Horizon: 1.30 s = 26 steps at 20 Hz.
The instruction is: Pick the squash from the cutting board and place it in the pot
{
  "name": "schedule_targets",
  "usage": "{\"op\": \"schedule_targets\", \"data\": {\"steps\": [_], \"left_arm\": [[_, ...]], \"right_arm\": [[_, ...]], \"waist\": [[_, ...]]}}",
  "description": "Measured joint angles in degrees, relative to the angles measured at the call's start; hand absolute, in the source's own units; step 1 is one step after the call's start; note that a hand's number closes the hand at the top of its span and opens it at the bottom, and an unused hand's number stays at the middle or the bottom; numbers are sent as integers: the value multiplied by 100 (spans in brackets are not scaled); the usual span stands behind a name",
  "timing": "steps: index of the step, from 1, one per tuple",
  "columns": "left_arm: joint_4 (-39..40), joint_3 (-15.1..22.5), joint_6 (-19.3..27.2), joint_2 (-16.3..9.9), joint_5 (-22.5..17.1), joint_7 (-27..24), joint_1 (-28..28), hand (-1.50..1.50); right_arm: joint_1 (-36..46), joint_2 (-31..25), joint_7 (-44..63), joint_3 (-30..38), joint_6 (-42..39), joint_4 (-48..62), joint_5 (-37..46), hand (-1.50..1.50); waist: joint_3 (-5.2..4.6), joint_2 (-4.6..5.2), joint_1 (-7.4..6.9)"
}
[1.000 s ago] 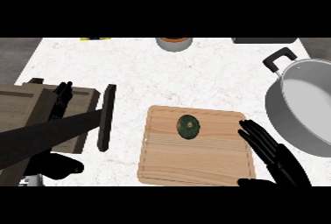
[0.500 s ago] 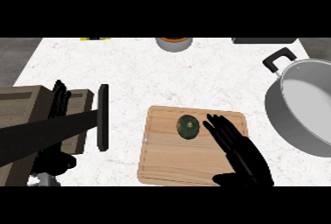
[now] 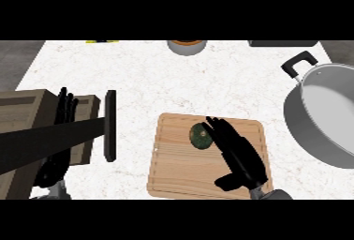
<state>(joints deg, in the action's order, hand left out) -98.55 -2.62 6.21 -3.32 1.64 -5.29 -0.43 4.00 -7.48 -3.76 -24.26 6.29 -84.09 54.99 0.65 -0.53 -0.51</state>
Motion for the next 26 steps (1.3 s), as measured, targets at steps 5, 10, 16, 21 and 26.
{"op": "schedule_targets", "data": {"steps": [5, 10, 16, 21, 26], "left_arm": [[358, -39, -64, 9, -97, -149, 85, 0], [333, 10, -6, 0, -63, -150, 50, 0], [318, 28, 95, -13, -2, 0, 74, 0], [329, 38, 14, -39, -68, 18, 71, 0], [476, -36, 28, -48, -60, 47, 233, 0]], "right_arm": [[214, 113, 18, 116, -17, 254, 75, -150], [459, 349, -21, 204, 222, 796, 229, -150], [593, 431, -193, 257, 389, 996, 356, 150], [782, 544, -479, 267, 1112, 1319, 553, 150], [954, 612, -712, 365, 1543, 1610, 627, 150]], "waist": [[-15, 12, 19], [-26, -6, 11], [-66, -29, 20], [-64, -36, 20], [-55, -39, 29]]}}
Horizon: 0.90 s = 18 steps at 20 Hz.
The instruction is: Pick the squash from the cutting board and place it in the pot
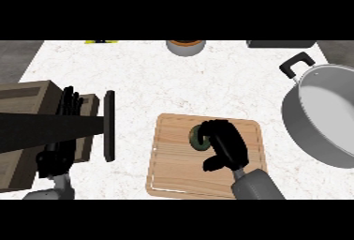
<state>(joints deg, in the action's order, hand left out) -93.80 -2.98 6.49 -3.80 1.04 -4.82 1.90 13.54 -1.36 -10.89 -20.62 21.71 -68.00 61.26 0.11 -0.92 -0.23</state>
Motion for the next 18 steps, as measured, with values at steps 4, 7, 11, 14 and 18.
{"op": "schedule_targets", "data": {"steps": [4, 7, 11, 14, 18], "left_arm": [[-125, -6, -39, -5, -33, 61, -23, 0], [-245, -41, -50, -33, -64, 145, -18, 0], [-271, 43, -122, -23, -62, 161, 85, 0], [-239, 186, -220, 12, -54, 158, 183, 0], [-185, 337, -268, 89, -6, 154, 271, 0]], "right_arm": [[471, -84, 1075, 1052, -148, 436, -232, 150], [708, -201, 2120, 1859, -239, 755, -404, 150], [1326, -527, 3594, 2715, -310, 1222, -336, 150], [1967, -839, 4696, 3105, -317, 1625, -18, 150], [2889, -1276, 5947, 3283, -230, 2169, 674, 150]], "waist": [[4, 96, 2], [3, 210, 37], [-12, 300, -103], [-19, 334, -309], [-18, 350, -539]]}}
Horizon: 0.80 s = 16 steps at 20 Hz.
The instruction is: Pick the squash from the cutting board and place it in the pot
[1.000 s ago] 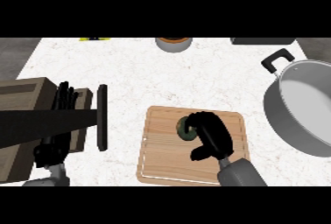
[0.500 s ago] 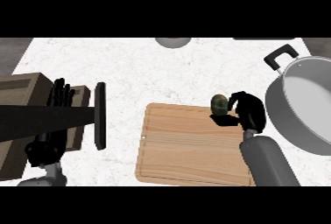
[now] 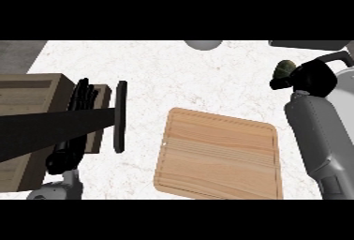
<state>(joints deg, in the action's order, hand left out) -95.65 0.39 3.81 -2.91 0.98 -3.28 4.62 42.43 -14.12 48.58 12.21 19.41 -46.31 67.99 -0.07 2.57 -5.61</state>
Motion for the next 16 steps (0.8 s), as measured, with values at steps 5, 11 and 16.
{"op": "schedule_targets", "data": {"steps": [5, 11, 16], "left_arm": [[42, 121, -41, 77, 35, -40, 39, 0], [62, 116, -21, 97, 74, -50, 30, 0], [46, 53, 28, 95, 75, -69, -47, 0]], "right_arm": [[1031, -411, 996, -100, -54, 674, 1016, 150], [1856, -638, 1622, -147, -340, 1436, 1981, 150], [2203, -688, 1984, -67, -472, 1847, 2528, 150]], "waist": [[6, 3, -182], [14, -16, -186], [26, -54, -89]]}}
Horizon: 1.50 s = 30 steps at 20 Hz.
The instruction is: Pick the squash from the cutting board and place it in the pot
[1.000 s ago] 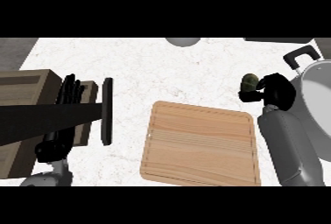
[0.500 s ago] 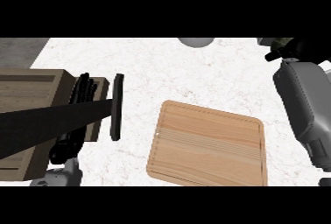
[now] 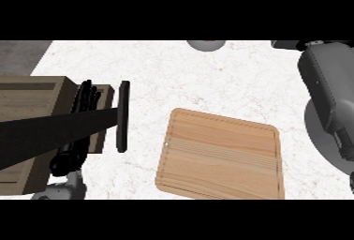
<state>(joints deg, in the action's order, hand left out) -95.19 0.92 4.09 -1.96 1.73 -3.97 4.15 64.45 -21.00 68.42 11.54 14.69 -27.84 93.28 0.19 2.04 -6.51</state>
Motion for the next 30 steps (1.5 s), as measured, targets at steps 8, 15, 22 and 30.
{"op": "schedule_targets", "data": {"steps": [8, 15, 22, 30], "left_arm": [[-9, -158, 97, -34, -6, 92, -91, 0], [-58, -275, 132, -48, -25, 10, -282, 0], [-150, -343, 160, -62, -3, 8, -431, 0], [-167, -368, 184, -64, -9, -66, -502, 0]], "right_arm": [[159, -124, 243, 327, -90, 309, 500, 150], [-214, -249, 202, 685, 15, 245, 710, 150], [-857, -337, -75, 1212, 281, -4, 552, 150], [-1647, -224, -422, 1959, 641, -203, -10, 150]], "waist": [[15, -68, 223], [31, -153, 429], [18, -201, 574], [24, -227, 634]]}}
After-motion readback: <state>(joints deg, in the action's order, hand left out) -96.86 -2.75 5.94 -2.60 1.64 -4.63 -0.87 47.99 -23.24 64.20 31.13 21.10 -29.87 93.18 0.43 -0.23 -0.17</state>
